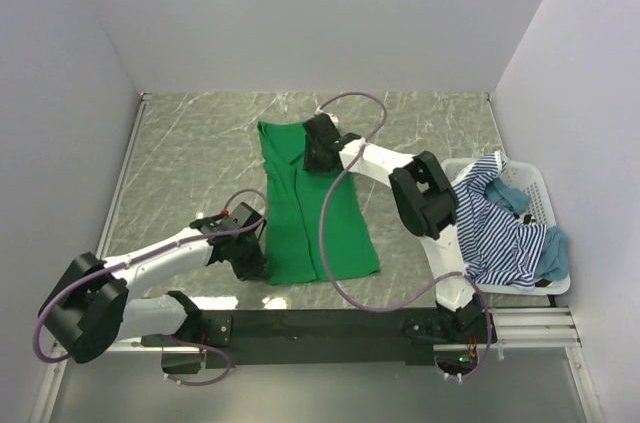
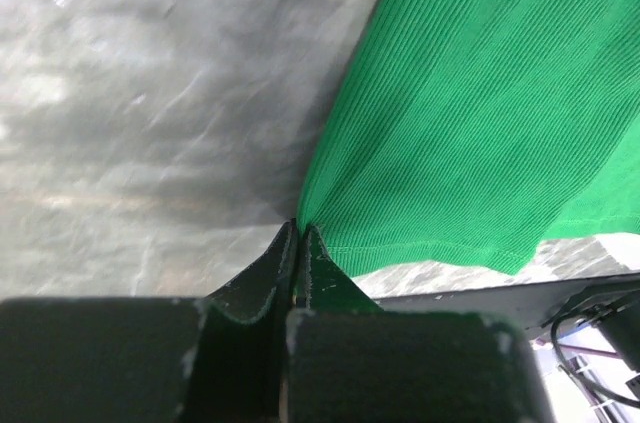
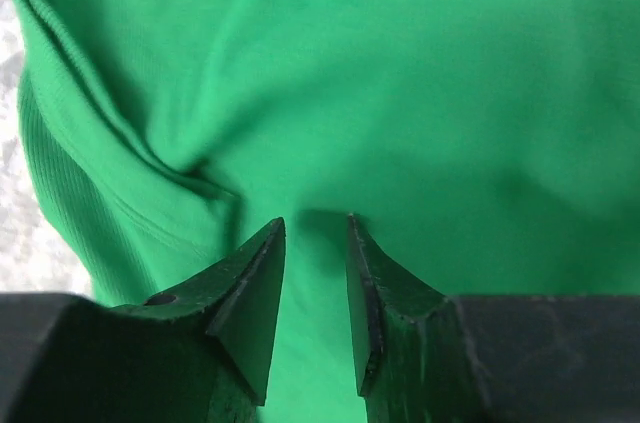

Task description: Fold and stack the tank tops

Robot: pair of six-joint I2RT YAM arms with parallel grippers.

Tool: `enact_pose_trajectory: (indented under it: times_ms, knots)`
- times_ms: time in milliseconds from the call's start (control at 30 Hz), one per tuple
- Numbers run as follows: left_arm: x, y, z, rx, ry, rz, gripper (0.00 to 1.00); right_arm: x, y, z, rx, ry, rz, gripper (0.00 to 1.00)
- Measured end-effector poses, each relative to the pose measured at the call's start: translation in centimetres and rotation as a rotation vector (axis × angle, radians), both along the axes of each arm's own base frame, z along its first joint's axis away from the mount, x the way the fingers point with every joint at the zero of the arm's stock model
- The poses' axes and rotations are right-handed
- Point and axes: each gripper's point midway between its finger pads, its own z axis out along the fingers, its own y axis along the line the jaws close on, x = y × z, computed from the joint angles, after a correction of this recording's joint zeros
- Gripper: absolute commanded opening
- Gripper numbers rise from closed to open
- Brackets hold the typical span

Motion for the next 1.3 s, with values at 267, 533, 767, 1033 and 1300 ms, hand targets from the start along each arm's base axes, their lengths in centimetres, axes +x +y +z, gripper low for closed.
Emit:
enact_pose_trajectory:
  times_ms: [267,533,767,1033,1300]
  knots:
    - [-2.0,2.4,0.2,0.081,0.05,0.011,0.08,-1.8,-5.7,7.9,0.0,-0.121,-0.106,0.43]
    - [-0.4,2.0,4.5,0.099,-0.005,-0.007,0.61,-9.3,-11.9,9.5,0.027,-0.14,-0.182,0.44]
    - [7.9,-3.4,15.1,-0.041,-0.312,-0.075,0.6,-17.2,-16.4,7.2,0.071,-0.086,-0.228,0.42]
    - [26.4,-16.6,14.3,-0.006,-0.515,-0.204,0.58,-23.8,-15.7,3.8,0.134,-0.003,-0.188,0.41]
    - [31.6,-20.8,5.5,0.09,-0.474,-0.314,0.62,-27.2,-14.2,1.6,0.153,0.064,-0.155,0.41]
